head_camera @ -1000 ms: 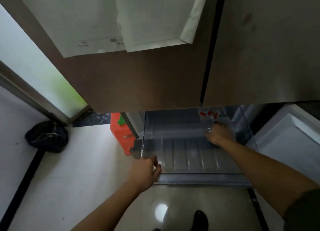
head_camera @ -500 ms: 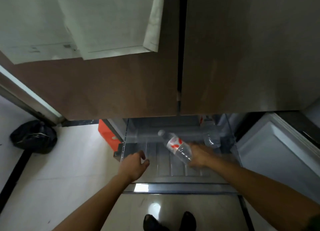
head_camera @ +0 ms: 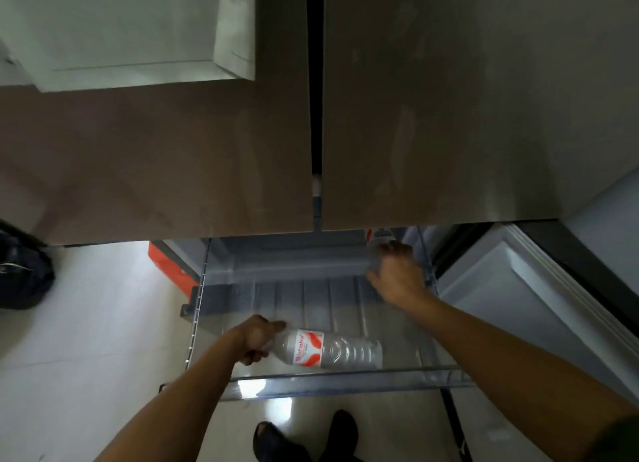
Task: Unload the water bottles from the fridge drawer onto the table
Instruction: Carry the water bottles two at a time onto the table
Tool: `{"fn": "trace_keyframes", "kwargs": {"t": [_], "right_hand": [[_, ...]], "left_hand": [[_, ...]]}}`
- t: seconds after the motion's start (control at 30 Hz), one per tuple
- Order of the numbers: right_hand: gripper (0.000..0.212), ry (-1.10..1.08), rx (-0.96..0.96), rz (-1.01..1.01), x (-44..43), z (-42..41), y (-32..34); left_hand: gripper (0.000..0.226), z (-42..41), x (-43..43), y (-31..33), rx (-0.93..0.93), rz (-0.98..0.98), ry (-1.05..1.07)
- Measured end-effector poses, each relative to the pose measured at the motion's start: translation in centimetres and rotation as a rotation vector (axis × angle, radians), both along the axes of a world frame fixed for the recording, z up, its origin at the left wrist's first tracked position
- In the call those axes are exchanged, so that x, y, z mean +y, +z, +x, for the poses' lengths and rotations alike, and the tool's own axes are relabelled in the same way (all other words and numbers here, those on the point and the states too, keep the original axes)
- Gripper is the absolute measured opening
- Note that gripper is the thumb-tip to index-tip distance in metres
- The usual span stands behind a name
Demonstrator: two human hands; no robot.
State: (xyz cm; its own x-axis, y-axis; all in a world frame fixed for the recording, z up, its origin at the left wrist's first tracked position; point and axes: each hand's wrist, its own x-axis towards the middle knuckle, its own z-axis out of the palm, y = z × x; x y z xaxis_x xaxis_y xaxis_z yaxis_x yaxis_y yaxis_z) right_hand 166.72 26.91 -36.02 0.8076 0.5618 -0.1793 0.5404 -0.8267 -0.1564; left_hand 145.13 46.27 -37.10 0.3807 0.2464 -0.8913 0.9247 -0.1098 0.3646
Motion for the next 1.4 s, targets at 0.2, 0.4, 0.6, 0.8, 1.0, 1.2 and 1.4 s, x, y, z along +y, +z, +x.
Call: {"fn": "trace_keyframes", "kwargs": {"t": [0.2, 0.4, 0.6, 0.8, 1.0, 1.2, 1.4], "right_hand": [[0.087, -0.162, 0.054, -0.126, 2.0, 1.4, -3.3], [0.085, -0.158, 0.257, -0.058, 1.0, 1.2, -1.6], [0.090, 0.109, 0.380, -0.359, -1.6, -3.1, 0.1], [0.091, 0.206, 0.366, -0.325, 0.2, -3.9, 0.5], [0.060, 0.320, 0.234, -0.138, 6.9, -4.7, 0.6], [0.044, 0.363, 0.249, -0.239, 7.7, -5.1, 0.7], [0.047, 0.501, 0.155, -0.212, 5.4, -6.1, 4.3]], "left_hand": [[0.025, 0.0, -0.6, 2.3, -0.346, 0.098, 0.278], [0.023, -0.6, 0.8, 5.1, -0.475, 0.432, 0.175], [0.021, -1.3, 2.4, 8.1, -0.521, 0.738, -0.013], [0.016, -3.0, 1.6, 9.2, -0.527, 0.835, -0.076], [0.018, -4.5, -0.8, 8.9, -0.568, 0.918, -0.031], [0.045, -6.0, -1.7, 8.1, -0.555, 1.029, -0.024], [0.056, -5.2, -2.3, 8.3, -0.607, 1.067, -0.098]]}}
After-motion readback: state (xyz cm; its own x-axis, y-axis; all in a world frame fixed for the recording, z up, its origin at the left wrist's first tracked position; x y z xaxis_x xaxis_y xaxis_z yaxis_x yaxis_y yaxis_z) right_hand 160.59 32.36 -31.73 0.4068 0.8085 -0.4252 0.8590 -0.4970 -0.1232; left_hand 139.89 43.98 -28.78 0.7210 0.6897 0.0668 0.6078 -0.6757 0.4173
